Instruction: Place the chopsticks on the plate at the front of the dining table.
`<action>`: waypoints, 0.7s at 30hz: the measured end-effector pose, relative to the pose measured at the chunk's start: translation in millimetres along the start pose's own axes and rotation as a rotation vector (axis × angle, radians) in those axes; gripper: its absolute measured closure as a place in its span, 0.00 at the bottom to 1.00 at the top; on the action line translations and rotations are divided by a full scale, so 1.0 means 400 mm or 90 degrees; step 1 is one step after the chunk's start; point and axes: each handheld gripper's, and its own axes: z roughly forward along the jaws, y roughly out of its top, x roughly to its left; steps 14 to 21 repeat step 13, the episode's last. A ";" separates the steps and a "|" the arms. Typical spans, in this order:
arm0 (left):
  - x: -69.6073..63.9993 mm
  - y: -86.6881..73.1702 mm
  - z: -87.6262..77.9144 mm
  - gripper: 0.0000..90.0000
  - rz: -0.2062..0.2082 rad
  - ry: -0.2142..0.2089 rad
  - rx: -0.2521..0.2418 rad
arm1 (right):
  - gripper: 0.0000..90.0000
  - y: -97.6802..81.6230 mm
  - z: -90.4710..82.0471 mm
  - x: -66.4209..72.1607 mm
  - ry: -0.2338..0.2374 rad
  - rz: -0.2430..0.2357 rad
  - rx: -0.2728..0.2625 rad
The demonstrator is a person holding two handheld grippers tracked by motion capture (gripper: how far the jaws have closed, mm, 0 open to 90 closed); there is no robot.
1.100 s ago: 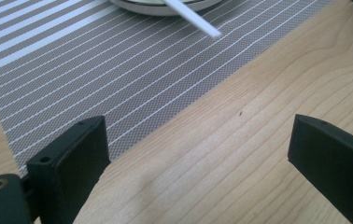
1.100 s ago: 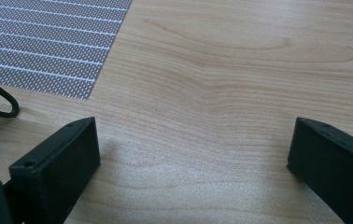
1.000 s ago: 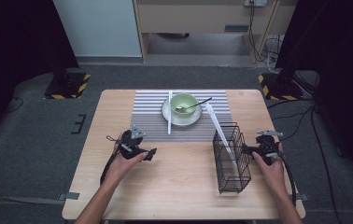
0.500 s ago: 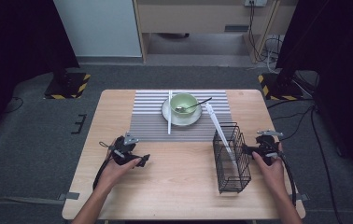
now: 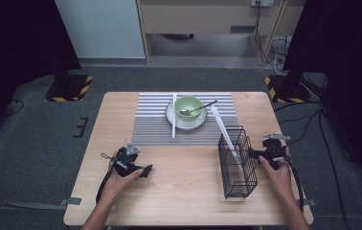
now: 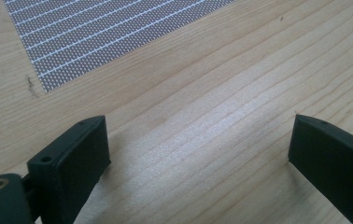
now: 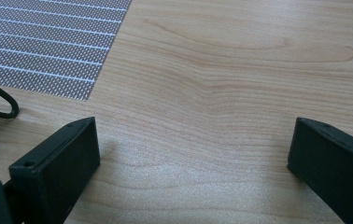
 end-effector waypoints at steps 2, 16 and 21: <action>-0.002 -0.005 0.005 0.05 -0.002 0.004 -0.004 | 0.03 0.000 0.000 0.000 0.000 0.000 0.000; -0.003 -0.011 0.014 0.01 -0.008 0.027 -0.021 | 0.03 0.000 0.000 0.000 -0.001 0.001 0.000; -0.003 -0.011 0.014 0.01 -0.008 0.027 -0.021 | 0.03 0.000 0.000 0.000 -0.001 0.001 0.000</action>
